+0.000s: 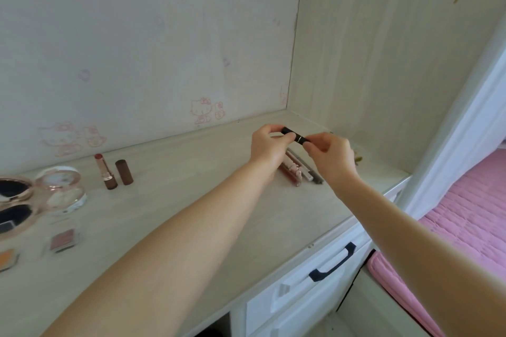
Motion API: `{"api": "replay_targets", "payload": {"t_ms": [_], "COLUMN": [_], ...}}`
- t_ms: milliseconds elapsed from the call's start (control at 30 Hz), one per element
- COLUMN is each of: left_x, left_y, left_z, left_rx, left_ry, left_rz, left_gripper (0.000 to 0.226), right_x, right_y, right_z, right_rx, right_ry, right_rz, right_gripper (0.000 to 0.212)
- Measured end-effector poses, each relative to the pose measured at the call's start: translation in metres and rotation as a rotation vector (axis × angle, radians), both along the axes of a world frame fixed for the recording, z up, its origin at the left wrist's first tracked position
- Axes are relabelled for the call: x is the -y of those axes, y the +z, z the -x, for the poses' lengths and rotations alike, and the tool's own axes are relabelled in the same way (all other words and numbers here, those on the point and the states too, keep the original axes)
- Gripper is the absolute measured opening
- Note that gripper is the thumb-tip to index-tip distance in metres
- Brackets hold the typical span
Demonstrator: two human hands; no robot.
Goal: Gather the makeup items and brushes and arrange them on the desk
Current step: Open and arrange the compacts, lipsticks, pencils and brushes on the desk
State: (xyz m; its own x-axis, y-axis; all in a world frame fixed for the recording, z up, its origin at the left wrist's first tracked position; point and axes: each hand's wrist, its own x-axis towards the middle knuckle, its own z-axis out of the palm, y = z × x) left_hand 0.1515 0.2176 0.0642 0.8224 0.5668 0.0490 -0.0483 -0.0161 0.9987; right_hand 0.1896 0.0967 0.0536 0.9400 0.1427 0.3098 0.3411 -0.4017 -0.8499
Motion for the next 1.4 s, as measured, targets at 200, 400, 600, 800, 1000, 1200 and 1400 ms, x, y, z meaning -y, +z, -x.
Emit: {"api": "replay_targets", "payload": {"t_ms": [200, 400, 600, 800, 1000, 1200, 1400], "left_x": [-0.024, -0.053, -0.074, -0.100, -0.135, -0.174, -0.194], "left_y": [-0.006, -0.013, -0.029, -0.038, -0.036, -0.034, -0.056], "left_z": [0.075, 0.143, 0.207, 0.258, 0.306, 0.348, 0.382], "left_rx": [0.050, 0.100, 0.101, 0.092, 0.094, 0.070, -0.173], "left_ry": [0.057, 0.093, 0.095, 0.128, 0.218, 0.269, 0.345], "left_rz": [0.189, 0.274, 0.262, 0.218, 0.172, 0.011, -0.715], "left_gripper": [0.019, 0.018, 0.014, 0.019, 0.015, 0.011, 0.017], "right_x": [-0.027, -0.059, -0.084, -0.114, -0.155, -0.186, -0.205], "right_y": [-0.005, -0.010, -0.020, -0.027, -0.027, -0.024, -0.039], "right_z": [0.059, 0.118, 0.169, 0.218, 0.263, 0.286, 0.289], "right_rx": [-0.110, -0.158, -0.305, -0.392, -0.438, -0.353, -0.075], "right_ry": [0.097, 0.198, 0.309, 0.476, 0.657, 0.832, 0.811], "right_rz": [-0.157, -0.228, -0.236, -0.193, -0.146, 0.029, 0.163], "right_gripper": [0.015, 0.011, 0.008, 0.005, 0.001, 0.008, 0.026]}}
